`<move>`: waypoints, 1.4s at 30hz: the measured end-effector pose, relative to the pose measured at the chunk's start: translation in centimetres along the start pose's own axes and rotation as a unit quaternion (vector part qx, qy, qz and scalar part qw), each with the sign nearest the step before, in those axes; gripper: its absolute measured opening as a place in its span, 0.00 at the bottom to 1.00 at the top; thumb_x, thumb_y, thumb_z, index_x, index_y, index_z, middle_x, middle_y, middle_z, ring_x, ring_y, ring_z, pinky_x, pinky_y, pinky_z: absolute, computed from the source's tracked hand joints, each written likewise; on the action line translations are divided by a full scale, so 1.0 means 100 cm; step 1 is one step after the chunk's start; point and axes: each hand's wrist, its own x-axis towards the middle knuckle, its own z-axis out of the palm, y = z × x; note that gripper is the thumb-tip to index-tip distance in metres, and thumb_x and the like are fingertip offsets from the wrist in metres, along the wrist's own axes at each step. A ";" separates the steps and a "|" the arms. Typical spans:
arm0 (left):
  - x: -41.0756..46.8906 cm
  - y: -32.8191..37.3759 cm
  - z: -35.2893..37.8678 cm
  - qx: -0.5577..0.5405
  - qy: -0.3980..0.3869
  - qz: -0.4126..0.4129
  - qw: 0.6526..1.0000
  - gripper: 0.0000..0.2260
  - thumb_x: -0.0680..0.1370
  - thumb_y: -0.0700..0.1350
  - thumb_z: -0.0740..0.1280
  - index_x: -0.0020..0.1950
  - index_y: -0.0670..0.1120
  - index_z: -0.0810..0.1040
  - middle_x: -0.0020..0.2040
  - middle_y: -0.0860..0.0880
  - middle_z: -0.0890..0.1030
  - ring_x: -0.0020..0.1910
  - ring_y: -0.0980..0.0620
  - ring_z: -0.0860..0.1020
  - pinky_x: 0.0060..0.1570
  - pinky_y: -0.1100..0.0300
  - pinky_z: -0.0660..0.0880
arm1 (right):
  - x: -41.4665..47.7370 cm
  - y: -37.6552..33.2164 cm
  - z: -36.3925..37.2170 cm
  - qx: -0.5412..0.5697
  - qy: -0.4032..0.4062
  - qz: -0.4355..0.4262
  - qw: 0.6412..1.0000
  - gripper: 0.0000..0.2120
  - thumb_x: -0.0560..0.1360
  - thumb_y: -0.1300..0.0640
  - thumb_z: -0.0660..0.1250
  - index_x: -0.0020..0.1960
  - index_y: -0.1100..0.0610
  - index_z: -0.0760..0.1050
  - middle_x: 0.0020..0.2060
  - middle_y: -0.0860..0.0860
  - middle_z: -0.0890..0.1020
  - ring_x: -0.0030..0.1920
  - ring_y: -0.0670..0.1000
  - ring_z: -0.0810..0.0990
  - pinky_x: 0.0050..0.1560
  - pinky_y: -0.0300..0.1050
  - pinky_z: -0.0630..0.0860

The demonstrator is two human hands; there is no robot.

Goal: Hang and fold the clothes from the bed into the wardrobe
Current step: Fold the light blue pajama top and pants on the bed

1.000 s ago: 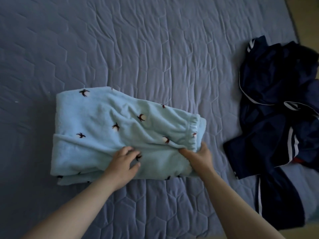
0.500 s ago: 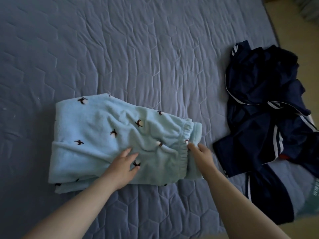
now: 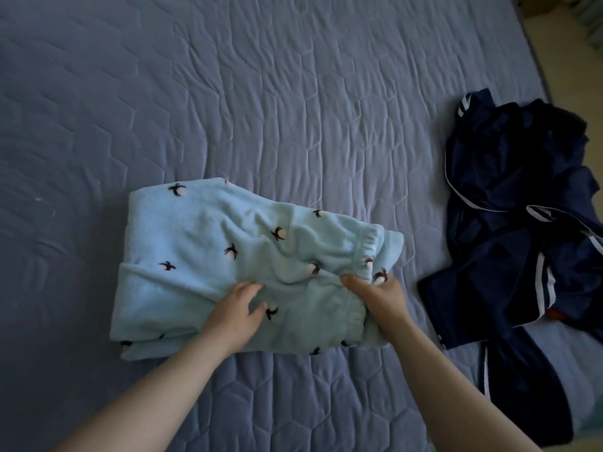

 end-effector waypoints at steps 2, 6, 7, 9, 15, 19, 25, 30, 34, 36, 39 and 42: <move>-0.007 -0.004 -0.009 -0.034 0.029 -0.022 0.999 0.18 0.80 0.46 0.63 0.69 0.44 0.71 0.69 0.45 0.71 0.68 0.49 0.69 0.63 0.64 0.62 | -0.014 -0.014 0.013 -0.095 0.040 -0.037 0.994 0.17 0.65 0.51 0.76 0.51 0.51 0.77 0.43 0.46 0.84 0.47 0.50 0.82 0.46 0.47 0.79; -0.023 -0.021 -0.045 -0.087 0.057 -0.053 0.993 0.16 0.78 0.43 0.66 0.66 0.43 0.75 0.65 0.43 0.75 0.64 0.46 0.74 0.63 0.58 0.69 | -0.053 -0.059 0.060 -0.266 0.095 -0.108 0.953 0.22 0.65 0.44 0.72 0.52 0.49 0.65 0.37 0.42 0.74 0.39 0.51 0.74 0.39 0.46 0.71; -0.028 -0.027 -0.056 -0.095 0.059 -0.061 0.992 0.16 0.78 0.43 0.66 0.66 0.43 0.75 0.65 0.43 0.75 0.63 0.46 0.74 0.63 0.56 0.70 | -0.064 -0.070 0.075 -0.284 0.096 -0.126 0.946 0.22 0.65 0.45 0.71 0.51 0.48 0.63 0.36 0.41 0.72 0.38 0.51 0.72 0.36 0.45 0.68; -0.038 -0.041 -0.074 -0.107 0.072 -0.074 0.989 0.16 0.78 0.42 0.66 0.65 0.42 0.75 0.64 0.43 0.76 0.61 0.45 0.76 0.60 0.57 0.71 | -0.082 -0.088 0.104 -0.305 0.094 -0.146 0.936 0.21 0.66 0.45 0.69 0.49 0.48 0.61 0.38 0.44 0.74 0.38 0.52 0.74 0.35 0.45 0.67; -0.071 -0.121 -0.129 -0.184 0.125 -0.127 0.967 0.11 0.78 0.40 0.66 0.60 0.41 0.77 0.56 0.42 0.81 0.53 0.45 0.79 0.49 0.59 0.72 | -0.112 -0.107 0.217 -0.410 0.003 -0.158 0.898 0.27 0.71 0.46 0.66 0.64 0.54 0.61 0.57 0.53 0.76 0.55 0.59 0.78 0.48 0.50 0.72; -0.081 -0.171 -0.146 -0.246 0.131 -0.133 0.951 0.07 0.78 0.36 0.64 0.46 0.47 0.78 0.43 0.46 0.81 0.46 0.48 0.78 0.45 0.54 0.73 | -0.114 -0.095 0.278 -0.338 -0.184 -0.139 0.912 0.36 0.74 0.43 0.67 0.75 0.56 0.59 0.63 0.55 0.74 0.65 0.58 0.72 0.60 0.49 0.70; -0.085 -0.207 -0.138 -0.257 0.144 -0.136 0.946 0.04 0.79 0.42 0.64 0.52 0.45 0.77 0.48 0.47 0.80 0.49 0.50 0.77 0.52 0.57 0.71 | -0.109 -0.058 0.276 -0.182 -0.002 -0.121 0.976 0.18 0.76 0.54 0.67 0.63 0.54 0.68 0.32 0.44 0.77 0.32 0.39 0.77 0.27 0.30 0.67; -0.073 -0.184 -0.134 -0.280 0.142 -0.102 0.944 0.08 0.78 0.44 0.67 0.55 0.43 0.79 0.47 0.48 0.80 0.47 0.51 0.78 0.46 0.62 0.69 | -0.103 -0.059 0.278 -0.321 -0.045 -0.083 0.942 0.19 0.71 0.45 0.72 0.54 0.56 0.72 0.42 0.50 0.78 0.44 0.51 0.77 0.42 0.42 0.70; -0.058 -0.165 -0.135 -0.308 0.145 -0.083 0.937 0.08 0.76 0.48 0.69 0.53 0.47 0.80 0.46 0.51 0.80 0.46 0.53 0.78 0.44 0.62 0.71 | -0.112 -0.071 0.288 -0.271 -0.081 -0.085 0.955 0.11 0.71 0.56 0.70 0.37 0.63 0.76 0.29 0.52 0.77 0.33 0.51 0.76 0.31 0.39 0.70; -0.052 -0.160 -0.133 -0.316 0.134 -0.078 0.936 0.08 0.78 0.49 0.66 0.52 0.47 0.80 0.46 0.49 0.81 0.48 0.50 0.80 0.46 0.58 0.75 | -0.120 -0.071 0.286 -0.183 -0.098 -0.087 0.974 0.11 0.70 0.58 0.68 0.31 0.59 0.72 0.23 0.49 0.72 0.27 0.47 0.71 0.25 0.38 0.68; -0.049 -0.162 -0.130 -0.326 0.116 -0.126 0.930 0.18 0.81 0.53 0.58 0.50 0.44 0.84 0.50 0.44 0.83 0.53 0.45 0.80 0.54 0.51 0.76 | -0.135 -0.058 0.281 -0.238 -0.187 -0.106 0.947 0.09 0.74 0.60 0.63 0.42 0.60 0.81 0.33 0.51 0.81 0.36 0.51 0.78 0.37 0.47 0.77; -0.047 -0.165 -0.133 -0.347 0.093 -0.168 0.918 0.21 0.81 0.58 0.56 0.47 0.49 0.85 0.52 0.46 0.81 0.54 0.47 0.78 0.57 0.51 0.75 | -0.133 -0.046 0.278 -0.368 -0.254 -0.134 0.884 0.20 0.75 0.65 0.58 0.61 0.54 0.80 0.55 0.52 0.83 0.56 0.52 0.79 0.58 0.48 0.76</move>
